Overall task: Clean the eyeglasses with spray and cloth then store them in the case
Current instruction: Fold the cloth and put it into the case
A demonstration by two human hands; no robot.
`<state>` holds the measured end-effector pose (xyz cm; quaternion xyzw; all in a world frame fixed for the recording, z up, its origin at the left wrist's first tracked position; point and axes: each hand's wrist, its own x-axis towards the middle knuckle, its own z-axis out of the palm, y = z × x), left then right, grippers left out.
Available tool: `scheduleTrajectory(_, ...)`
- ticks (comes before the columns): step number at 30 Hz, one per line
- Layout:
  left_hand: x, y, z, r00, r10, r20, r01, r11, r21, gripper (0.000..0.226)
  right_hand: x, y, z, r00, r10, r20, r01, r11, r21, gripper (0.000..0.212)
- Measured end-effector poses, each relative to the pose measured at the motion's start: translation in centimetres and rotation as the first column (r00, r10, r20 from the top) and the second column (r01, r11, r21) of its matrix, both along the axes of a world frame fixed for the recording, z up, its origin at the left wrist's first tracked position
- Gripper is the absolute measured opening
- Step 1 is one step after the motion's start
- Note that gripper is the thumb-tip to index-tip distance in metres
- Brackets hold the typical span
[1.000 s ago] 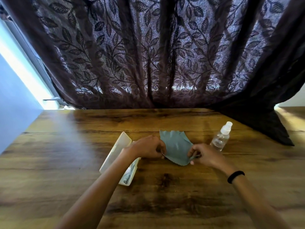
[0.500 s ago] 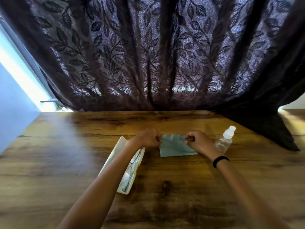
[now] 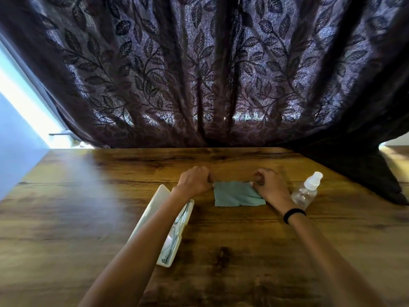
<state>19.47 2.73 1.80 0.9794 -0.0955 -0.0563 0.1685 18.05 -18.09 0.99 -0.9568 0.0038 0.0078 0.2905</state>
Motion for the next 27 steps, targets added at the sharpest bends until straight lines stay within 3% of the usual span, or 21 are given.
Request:
scheduleTrajectory(2,-0.9,-0.2,0.4,0.993,0.022,0.116,-0.024,1.000,0.013,0.017,-0.5,-0.1,-0.1,0.998,-0.004,0.065,0.003,1.000,0.015,0.028)
scheduleTrajectory(4,-1.8,-0.5,0.7,0.988,-0.020,0.155,0.024,0.999,-0.024,0.018,-1.3,-0.1,0.0,0.995,0.012,0.102,-0.012,1.000,0.000,0.021)
scheduleTrajectory(6,-2.6,-0.8,0.8,0.985,-0.141,0.097,0.145,0.989,-0.031,0.024,-2.2,0.0,-0.1,0.992,0.057,0.112,-0.054,0.998,-0.032,0.009)
scheduleTrajectory(10,-3.6,-1.3,0.6,0.959,-0.282,0.020,0.283,0.959,-0.017,0.028,-4.1,0.5,-0.3,0.992,0.081,0.100,-0.077,0.996,-0.047,0.013)
scheduleTrajectory(22,-4.7,-1.4,0.3,0.943,-0.298,0.150,0.282,0.952,0.117,0.018,-6.3,0.2,-2.1,0.962,0.126,0.244,-0.067,0.969,-0.237,0.017)
scheduleTrajectory(27,-4.8,-0.9,0.6,0.959,-0.234,0.160,0.229,0.972,0.050,0.017,-6.4,0.1,-1.5,0.944,0.126,0.304,-0.065,0.977,-0.203,0.013)
